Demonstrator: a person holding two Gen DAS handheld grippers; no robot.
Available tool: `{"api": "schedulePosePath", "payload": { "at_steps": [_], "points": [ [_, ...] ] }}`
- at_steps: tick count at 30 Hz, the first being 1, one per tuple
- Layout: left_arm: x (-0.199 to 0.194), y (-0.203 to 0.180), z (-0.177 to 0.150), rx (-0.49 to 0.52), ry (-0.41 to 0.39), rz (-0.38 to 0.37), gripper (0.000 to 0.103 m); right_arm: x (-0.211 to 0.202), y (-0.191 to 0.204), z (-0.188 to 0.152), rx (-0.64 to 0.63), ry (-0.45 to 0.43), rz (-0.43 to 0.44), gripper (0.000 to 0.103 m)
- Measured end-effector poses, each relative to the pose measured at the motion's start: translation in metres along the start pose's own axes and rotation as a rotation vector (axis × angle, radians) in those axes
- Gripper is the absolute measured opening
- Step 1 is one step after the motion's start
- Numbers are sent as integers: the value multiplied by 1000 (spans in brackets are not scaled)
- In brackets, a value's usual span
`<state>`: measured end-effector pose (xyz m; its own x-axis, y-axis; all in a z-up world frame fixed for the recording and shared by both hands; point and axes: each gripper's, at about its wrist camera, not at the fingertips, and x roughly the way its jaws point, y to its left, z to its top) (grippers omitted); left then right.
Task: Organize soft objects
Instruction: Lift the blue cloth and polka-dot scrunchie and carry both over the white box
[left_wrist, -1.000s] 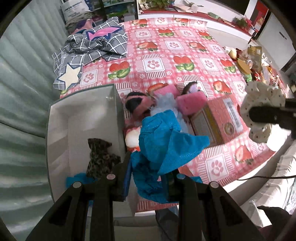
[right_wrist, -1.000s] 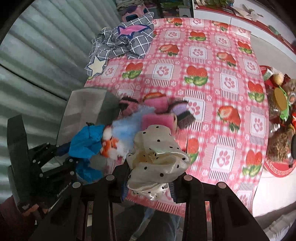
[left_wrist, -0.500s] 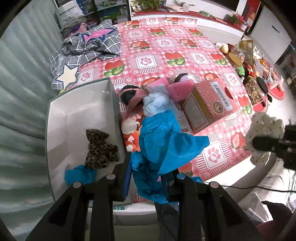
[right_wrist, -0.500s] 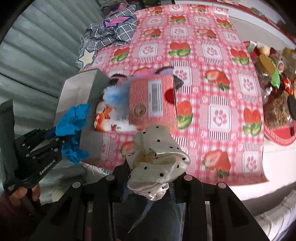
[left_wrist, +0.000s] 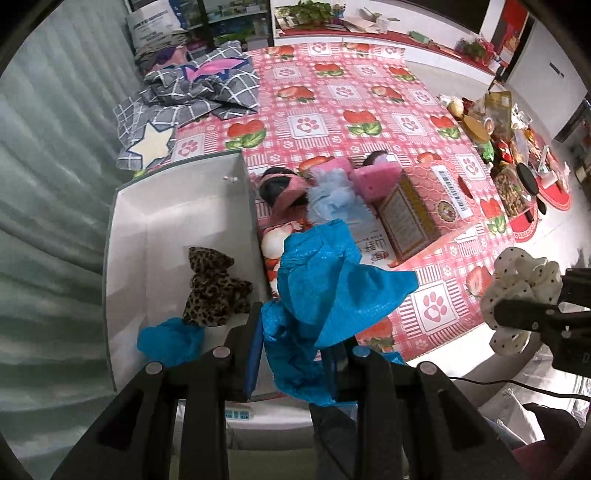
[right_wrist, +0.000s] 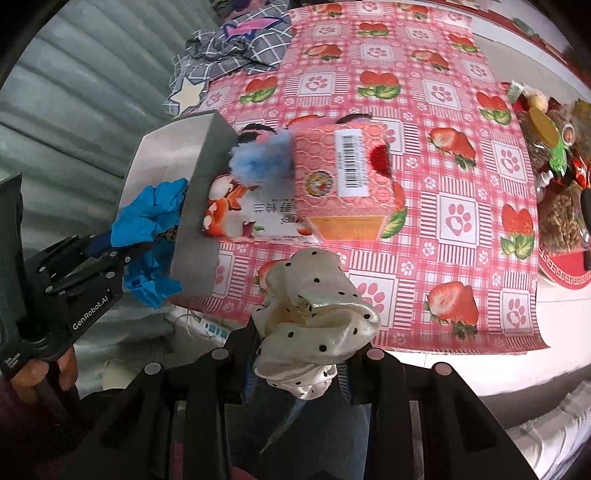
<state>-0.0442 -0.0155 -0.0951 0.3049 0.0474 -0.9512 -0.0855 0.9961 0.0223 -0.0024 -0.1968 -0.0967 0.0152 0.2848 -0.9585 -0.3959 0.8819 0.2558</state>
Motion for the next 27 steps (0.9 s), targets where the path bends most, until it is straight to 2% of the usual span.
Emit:
{"api": "schedulePosePath", "payload": {
  "at_steps": [27],
  "points": [
    [-1,79,-20,-244,-1,34,31,20,80,56,-233,68,1,36]
  ]
}}
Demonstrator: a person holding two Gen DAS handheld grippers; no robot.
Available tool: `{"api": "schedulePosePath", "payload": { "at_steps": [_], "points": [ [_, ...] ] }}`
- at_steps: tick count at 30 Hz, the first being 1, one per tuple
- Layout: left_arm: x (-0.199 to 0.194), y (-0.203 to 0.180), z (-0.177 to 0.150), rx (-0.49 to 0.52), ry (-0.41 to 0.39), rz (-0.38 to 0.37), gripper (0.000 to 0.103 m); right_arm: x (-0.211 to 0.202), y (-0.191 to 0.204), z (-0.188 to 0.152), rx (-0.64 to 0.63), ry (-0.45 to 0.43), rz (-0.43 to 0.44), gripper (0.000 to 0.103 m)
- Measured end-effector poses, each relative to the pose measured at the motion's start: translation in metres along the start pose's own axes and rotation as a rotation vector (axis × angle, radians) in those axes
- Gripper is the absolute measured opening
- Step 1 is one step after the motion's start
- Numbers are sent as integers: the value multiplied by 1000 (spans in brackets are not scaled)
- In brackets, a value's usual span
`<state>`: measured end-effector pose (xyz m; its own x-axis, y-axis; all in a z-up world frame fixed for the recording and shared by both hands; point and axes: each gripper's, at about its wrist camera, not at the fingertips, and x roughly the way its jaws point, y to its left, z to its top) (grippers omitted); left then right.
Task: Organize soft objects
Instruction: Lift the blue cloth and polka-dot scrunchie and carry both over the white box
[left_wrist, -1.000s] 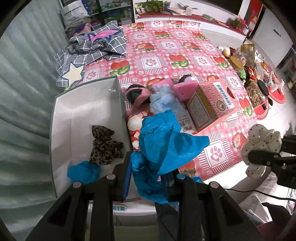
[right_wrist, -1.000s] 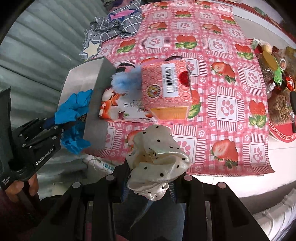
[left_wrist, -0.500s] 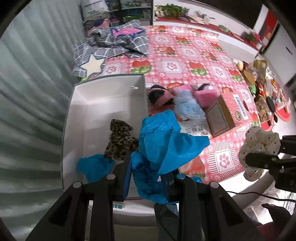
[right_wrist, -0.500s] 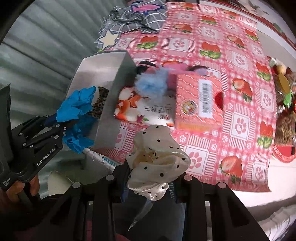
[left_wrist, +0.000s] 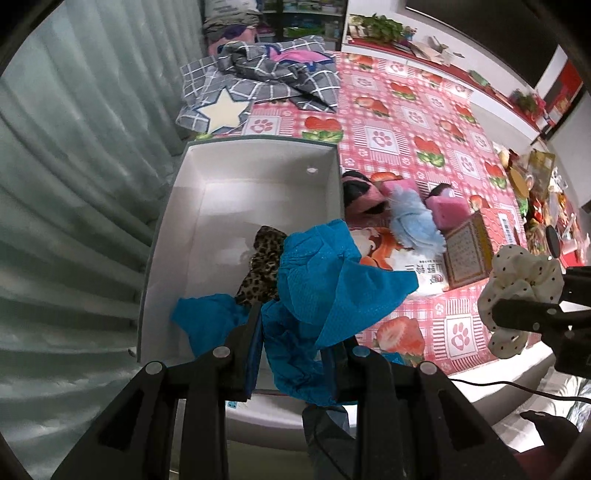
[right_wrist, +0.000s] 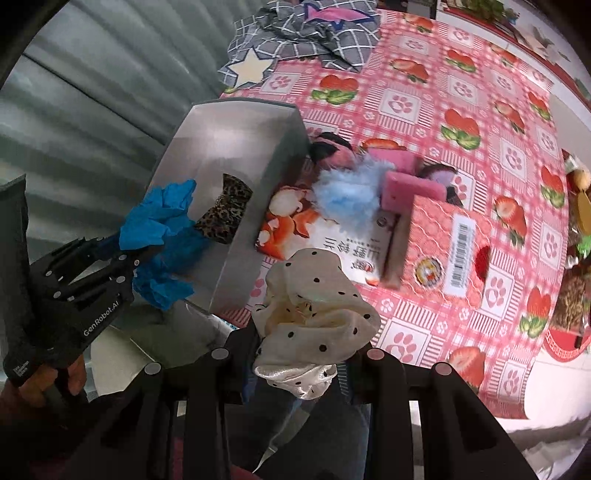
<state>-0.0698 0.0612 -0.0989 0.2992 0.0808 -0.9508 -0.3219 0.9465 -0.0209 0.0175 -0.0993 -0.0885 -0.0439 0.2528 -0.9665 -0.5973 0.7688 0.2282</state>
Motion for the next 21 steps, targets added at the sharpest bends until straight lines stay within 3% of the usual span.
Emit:
{"api": "schedulePosePath", "payload": {
  "at_steps": [21],
  "points": [
    [12,25,6,-102,32,20,31,11,39,57,-128,14,17,36]
  ]
}}
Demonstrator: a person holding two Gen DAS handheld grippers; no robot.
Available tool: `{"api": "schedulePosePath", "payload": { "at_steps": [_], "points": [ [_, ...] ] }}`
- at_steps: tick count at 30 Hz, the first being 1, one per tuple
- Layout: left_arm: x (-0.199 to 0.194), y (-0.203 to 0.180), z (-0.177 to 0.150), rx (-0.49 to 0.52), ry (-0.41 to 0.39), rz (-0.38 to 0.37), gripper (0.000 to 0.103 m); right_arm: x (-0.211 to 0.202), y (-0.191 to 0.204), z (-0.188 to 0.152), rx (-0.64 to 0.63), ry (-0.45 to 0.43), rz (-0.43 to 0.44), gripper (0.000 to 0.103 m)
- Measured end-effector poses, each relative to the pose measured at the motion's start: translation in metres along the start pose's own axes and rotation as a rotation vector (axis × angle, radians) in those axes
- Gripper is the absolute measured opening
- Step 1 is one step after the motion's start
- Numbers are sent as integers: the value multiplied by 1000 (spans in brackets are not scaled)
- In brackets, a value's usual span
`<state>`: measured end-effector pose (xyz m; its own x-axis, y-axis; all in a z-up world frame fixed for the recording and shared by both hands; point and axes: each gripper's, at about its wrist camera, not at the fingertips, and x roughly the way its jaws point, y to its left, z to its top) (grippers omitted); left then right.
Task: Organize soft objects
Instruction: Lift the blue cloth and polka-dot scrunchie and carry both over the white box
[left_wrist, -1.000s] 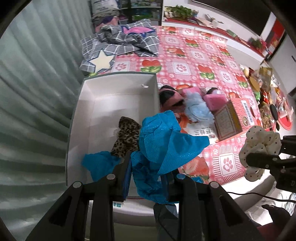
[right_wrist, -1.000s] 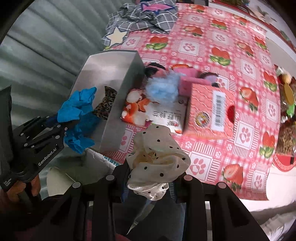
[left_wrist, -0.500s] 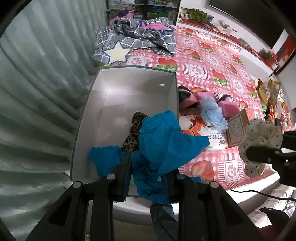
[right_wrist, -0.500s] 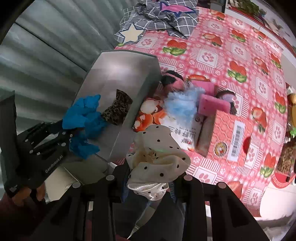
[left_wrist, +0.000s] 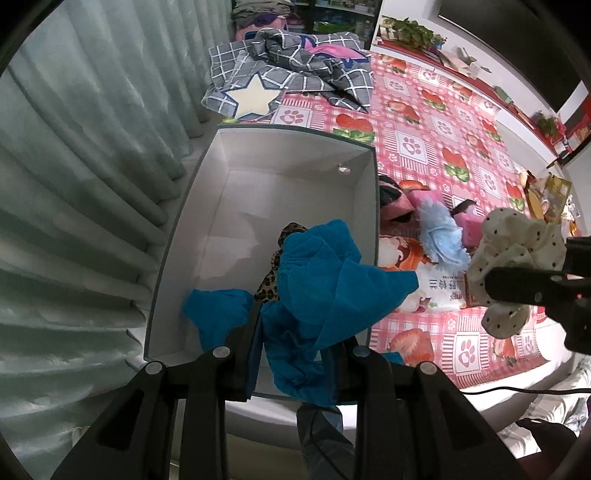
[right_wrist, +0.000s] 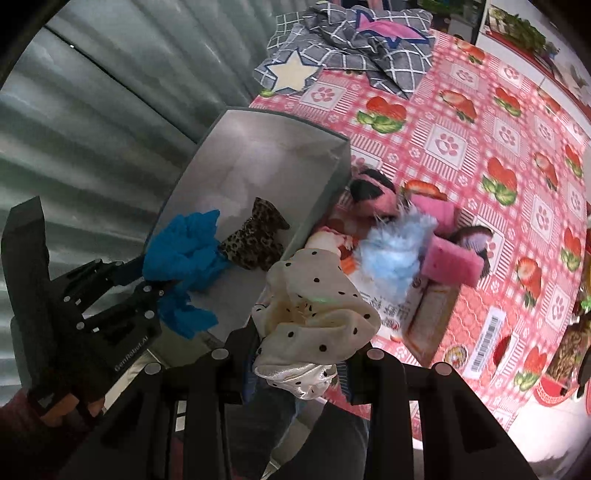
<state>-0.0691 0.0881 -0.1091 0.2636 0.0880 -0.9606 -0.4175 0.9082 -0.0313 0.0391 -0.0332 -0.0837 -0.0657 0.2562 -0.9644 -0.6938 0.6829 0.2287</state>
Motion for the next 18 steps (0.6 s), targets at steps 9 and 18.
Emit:
{"api": "schedulePosePath", "payload": {
  "at_steps": [9,18],
  "points": [
    [8,15,16,-39,13,20,31,8,4,28,-23,6,20,36],
    [19,36,46,-85,23,38,31,22,14,56,-55,12,30,36]
  ]
}}
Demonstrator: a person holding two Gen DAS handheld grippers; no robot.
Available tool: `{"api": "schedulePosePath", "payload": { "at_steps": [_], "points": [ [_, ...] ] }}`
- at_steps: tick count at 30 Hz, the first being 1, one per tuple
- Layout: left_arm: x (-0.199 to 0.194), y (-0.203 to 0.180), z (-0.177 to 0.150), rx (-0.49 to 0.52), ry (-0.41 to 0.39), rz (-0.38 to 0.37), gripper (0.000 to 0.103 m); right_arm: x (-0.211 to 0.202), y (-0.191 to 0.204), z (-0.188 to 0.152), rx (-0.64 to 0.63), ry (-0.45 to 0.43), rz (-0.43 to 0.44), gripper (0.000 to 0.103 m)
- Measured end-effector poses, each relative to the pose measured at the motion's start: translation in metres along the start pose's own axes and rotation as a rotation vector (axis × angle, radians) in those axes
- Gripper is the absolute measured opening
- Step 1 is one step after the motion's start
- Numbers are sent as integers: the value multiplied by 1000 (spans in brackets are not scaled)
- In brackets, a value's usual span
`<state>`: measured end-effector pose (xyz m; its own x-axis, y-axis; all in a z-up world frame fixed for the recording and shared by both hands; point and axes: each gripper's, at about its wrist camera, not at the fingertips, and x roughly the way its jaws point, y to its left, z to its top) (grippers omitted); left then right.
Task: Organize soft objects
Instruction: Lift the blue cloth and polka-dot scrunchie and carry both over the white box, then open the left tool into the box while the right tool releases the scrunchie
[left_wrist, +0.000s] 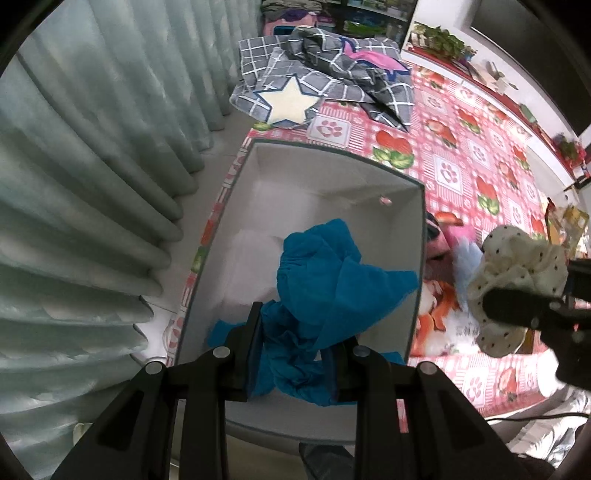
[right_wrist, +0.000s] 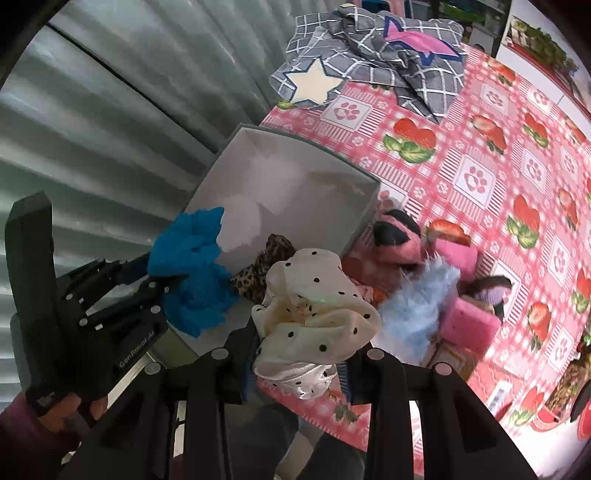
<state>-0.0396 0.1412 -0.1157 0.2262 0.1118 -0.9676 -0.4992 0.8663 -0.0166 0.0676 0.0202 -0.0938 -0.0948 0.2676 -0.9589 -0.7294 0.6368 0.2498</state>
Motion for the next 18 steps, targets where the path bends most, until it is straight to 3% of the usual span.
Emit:
{"api": "schedulePosePath", "payload": {
  "at_steps": [18],
  "points": [
    [21,5,38,-32,28,33,31,31,12,51,-25,24,17,36]
  ]
}}
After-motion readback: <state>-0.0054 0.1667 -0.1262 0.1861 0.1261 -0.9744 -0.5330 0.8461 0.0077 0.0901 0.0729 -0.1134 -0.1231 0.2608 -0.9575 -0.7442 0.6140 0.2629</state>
